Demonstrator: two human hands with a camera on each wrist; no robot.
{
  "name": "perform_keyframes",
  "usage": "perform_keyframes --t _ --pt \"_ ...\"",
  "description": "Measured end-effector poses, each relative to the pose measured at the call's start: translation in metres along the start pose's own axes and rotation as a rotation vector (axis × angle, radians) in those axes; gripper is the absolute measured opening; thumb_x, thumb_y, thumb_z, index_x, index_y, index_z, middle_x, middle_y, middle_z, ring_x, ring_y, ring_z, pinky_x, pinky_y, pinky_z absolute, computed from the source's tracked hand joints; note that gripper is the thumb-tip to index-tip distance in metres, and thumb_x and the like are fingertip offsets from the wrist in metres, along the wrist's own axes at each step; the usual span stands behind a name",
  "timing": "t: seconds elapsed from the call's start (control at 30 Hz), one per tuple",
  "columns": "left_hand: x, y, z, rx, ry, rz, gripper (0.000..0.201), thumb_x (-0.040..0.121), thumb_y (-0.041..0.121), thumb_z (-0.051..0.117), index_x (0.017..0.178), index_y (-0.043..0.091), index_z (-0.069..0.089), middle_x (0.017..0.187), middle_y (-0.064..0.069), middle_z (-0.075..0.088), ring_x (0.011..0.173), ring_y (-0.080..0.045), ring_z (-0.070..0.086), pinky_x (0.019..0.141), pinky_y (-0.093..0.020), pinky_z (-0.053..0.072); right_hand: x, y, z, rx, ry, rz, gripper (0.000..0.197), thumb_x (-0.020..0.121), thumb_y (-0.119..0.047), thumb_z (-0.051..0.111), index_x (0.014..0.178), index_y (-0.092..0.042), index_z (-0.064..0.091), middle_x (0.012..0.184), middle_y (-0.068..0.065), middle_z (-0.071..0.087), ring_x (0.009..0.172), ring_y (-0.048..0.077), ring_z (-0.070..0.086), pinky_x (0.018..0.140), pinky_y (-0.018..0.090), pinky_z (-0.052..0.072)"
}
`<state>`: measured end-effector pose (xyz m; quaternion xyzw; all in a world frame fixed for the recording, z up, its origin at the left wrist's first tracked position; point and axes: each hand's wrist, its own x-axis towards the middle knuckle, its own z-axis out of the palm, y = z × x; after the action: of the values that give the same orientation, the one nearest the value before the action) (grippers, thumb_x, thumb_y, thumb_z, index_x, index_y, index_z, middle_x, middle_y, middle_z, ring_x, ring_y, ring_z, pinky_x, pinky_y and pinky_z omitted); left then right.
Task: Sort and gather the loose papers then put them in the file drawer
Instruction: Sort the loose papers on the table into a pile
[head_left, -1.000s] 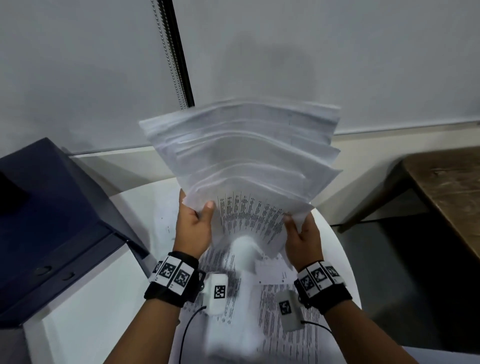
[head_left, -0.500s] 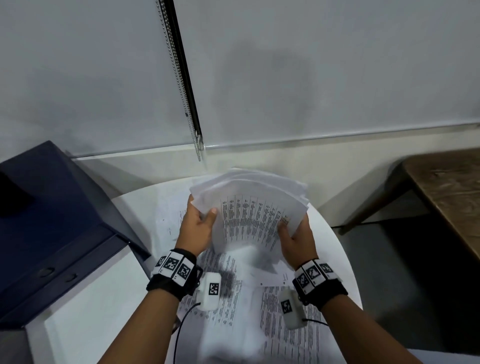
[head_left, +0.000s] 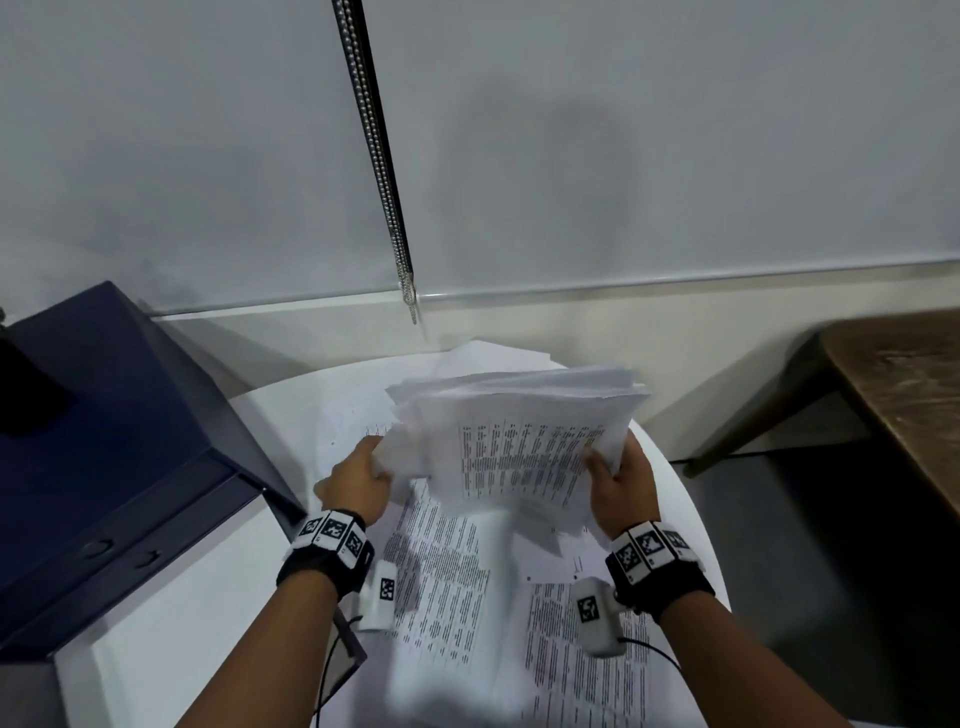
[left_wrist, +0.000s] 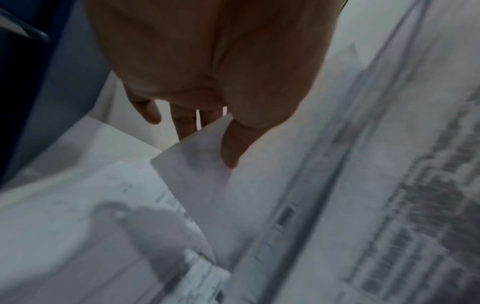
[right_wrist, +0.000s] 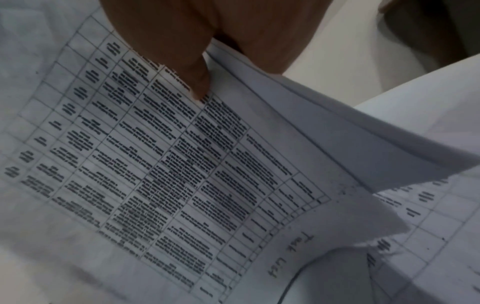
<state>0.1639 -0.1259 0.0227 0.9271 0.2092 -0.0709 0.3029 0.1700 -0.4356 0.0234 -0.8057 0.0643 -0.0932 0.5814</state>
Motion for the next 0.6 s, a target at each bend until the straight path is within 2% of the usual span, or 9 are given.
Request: perform_keyframes --t 0.07,0.13,0.23,0.3,0.37,0.43,0.53,0.57,0.6 --pt "-0.001 -0.003 -0.011 -0.016 0.078 0.028 0.031 0.091 0.013 0.060 0.121 0.020 0.060 0.094 -0.008 0.069 0.100 -0.034 0.063 0.089 -0.037 0.042 0.004 -0.001 -0.007 -0.001 -0.015 -0.009 0.031 0.092 -0.014 0.063 0.122 -0.010 0.057 0.109 0.002 0.068 0.101 0.017 0.063 0.086 0.029 0.049" --pt "-0.003 0.004 -0.023 -0.063 0.152 0.165 0.018 0.090 0.012 0.062 0.108 0.016 0.066 0.076 -0.002 0.063 0.083 -0.028 0.063 0.084 -0.038 0.046 0.008 -0.001 -0.012 -0.013 -0.069 -0.024 0.026 0.092 -0.015 0.063 0.117 -0.016 0.058 0.108 -0.001 0.069 0.101 0.017 0.065 0.086 0.034 0.052" --pt "-0.008 0.030 -0.042 -0.090 0.172 0.376 0.017 0.087 0.008 0.054 0.094 0.011 0.070 0.073 -0.005 0.065 0.072 -0.029 0.057 0.078 -0.036 0.044 0.010 -0.003 -0.012 -0.034 -0.177 -0.076 0.024 0.093 -0.015 0.061 0.117 -0.021 0.057 0.109 -0.004 0.069 0.102 0.012 0.065 0.085 0.032 0.052" --pt "-0.013 0.050 -0.056 -0.133 0.151 0.450 0.026 0.082 -0.001 0.050 0.094 0.010 0.071 0.080 -0.012 0.069 0.077 -0.033 0.059 0.073 -0.031 0.043 0.009 -0.007 -0.008 -0.034 -0.233 -0.082 0.026 0.094 -0.015 0.061 0.119 -0.022 0.054 0.109 -0.010 0.067 0.100 0.002 0.064 0.084 0.023 0.051" --pt "-0.020 0.067 -0.067 -0.167 0.132 0.581 0.041 0.081 -0.011 0.051 0.107 0.013 0.072 0.093 -0.003 0.073 0.085 -0.021 0.064 0.074 -0.024 0.047 0.007 -0.007 -0.004 -0.025 -0.282 -0.055 0.032 0.095 -0.019 0.060 0.125 -0.023 0.050 0.113 -0.014 0.065 0.104 -0.003 0.062 0.087 0.019 0.049" --pt "-0.024 0.079 -0.075 -0.249 0.101 0.709 0.043 0.081 -0.011 0.060 0.110 0.018 0.072 0.101 0.011 0.073 0.094 -0.004 0.065 0.079 -0.012 0.047 0.004 -0.008 -0.001 -0.032 -0.280 -0.037 0.037 0.095 -0.021 0.059 0.131 -0.021 0.048 0.119 -0.012 0.064 0.110 -0.001 0.060 0.093 0.023 0.048" --pt "-0.016 0.081 -0.077 -0.405 0.235 0.701 0.031 0.089 0.001 0.063 0.111 0.022 0.069 0.112 0.019 0.067 0.109 -0.002 0.058 0.092 -0.011 0.044 0.003 -0.010 -0.001 -0.022 -0.208 -0.013 0.035 0.094 -0.012 0.059 0.126 -0.022 0.048 0.111 -0.017 0.061 0.100 -0.016 0.056 0.088 0.008 0.043" --pt "-0.012 0.076 -0.074 -0.456 0.319 0.637 0.023 0.096 0.014 0.058 0.116 0.024 0.066 0.119 0.019 0.063 0.117 -0.002 0.054 0.099 -0.013 0.040 0.003 -0.012 -0.002 -0.014 -0.180 -0.012 0.035 0.094 -0.010 0.060 0.126 -0.019 0.048 0.108 -0.016 0.060 0.097 -0.013 0.057 0.087 0.008 0.042" --pt "-0.007 0.066 -0.069 -0.536 0.368 0.544 0.025 0.101 0.029 0.050 0.122 0.026 0.062 0.129 0.017 0.058 0.125 -0.003 0.048 0.107 -0.019 0.035 0.004 -0.012 -0.003 -0.002 -0.150 -0.001 0.034 0.093 -0.013 0.062 0.125 -0.012 0.050 0.107 -0.011 0.060 0.099 -0.002 0.057 0.090 0.016 0.043"
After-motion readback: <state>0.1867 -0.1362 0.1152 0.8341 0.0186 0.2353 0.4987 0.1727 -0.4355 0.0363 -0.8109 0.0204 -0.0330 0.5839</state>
